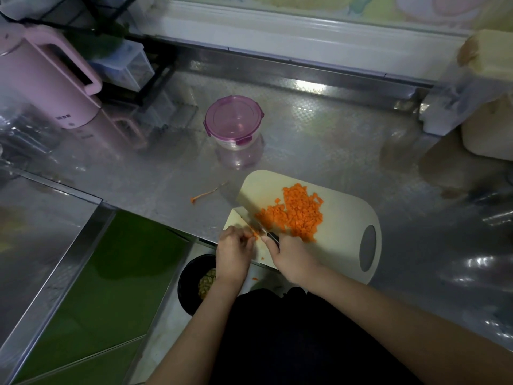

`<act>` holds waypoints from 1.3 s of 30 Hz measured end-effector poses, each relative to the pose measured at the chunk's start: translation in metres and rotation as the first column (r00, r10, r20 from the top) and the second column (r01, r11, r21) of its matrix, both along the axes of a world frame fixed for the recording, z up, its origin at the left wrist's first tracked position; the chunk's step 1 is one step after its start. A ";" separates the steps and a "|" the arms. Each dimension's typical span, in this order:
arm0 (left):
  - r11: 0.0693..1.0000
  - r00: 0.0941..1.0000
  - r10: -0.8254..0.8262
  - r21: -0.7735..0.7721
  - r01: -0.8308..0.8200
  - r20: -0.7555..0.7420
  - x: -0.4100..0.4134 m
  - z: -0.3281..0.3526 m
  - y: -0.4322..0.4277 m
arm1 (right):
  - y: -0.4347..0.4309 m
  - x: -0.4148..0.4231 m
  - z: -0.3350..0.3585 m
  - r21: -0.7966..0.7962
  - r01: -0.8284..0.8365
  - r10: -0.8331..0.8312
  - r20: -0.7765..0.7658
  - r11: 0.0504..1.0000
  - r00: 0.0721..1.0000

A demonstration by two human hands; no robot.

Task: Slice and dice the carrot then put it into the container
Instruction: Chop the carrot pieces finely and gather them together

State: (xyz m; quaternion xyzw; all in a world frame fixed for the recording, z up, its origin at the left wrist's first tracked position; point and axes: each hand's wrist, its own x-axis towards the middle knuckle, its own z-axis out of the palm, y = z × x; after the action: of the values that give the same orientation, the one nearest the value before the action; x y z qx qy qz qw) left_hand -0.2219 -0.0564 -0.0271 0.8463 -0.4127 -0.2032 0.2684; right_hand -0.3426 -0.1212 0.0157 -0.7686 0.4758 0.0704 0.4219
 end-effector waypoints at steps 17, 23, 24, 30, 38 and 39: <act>0.987 0.972 -0.062 0.158 0.026 0.229 -0.043 0.005 -0.044 | -0.038 -0.039 0.013 -0.030 0.358 -0.341 0.240 0.933 0.909; 0.977 0.971 -0.098 0.207 0.052 0.216 -0.042 0.009 -0.048 | -0.035 -0.043 0.010 -0.026 0.344 -0.329 0.226 0.939 0.917; 0.976 0.972 -0.107 0.208 0.062 0.211 -0.041 0.011 -0.046 | -0.034 -0.043 0.010 -0.025 0.338 -0.324 0.227 0.941 0.918; 0.959 0.944 -0.167 0.270 0.088 0.284 -0.027 0.016 -0.035 | -0.025 -0.040 0.011 0.013 0.264 -0.260 0.221 0.964 0.940; 0.969 0.969 -0.107 0.240 0.052 0.221 -0.022 0.015 -0.024 | -0.014 -0.036 0.004 0.053 0.142 -0.148 0.143 0.988 0.978; 0.971 0.973 -0.095 0.234 0.043 0.213 -0.022 0.015 -0.023 | -0.013 -0.035 0.003 0.053 0.136 -0.142 0.138 0.989 0.980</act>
State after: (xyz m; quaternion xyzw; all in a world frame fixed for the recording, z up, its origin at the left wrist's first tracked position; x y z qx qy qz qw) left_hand -0.2435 -0.0796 -0.0123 0.8740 -0.4434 -0.1626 0.1144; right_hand -0.3781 -0.1343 0.0191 -0.7270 0.4957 -0.0036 0.4750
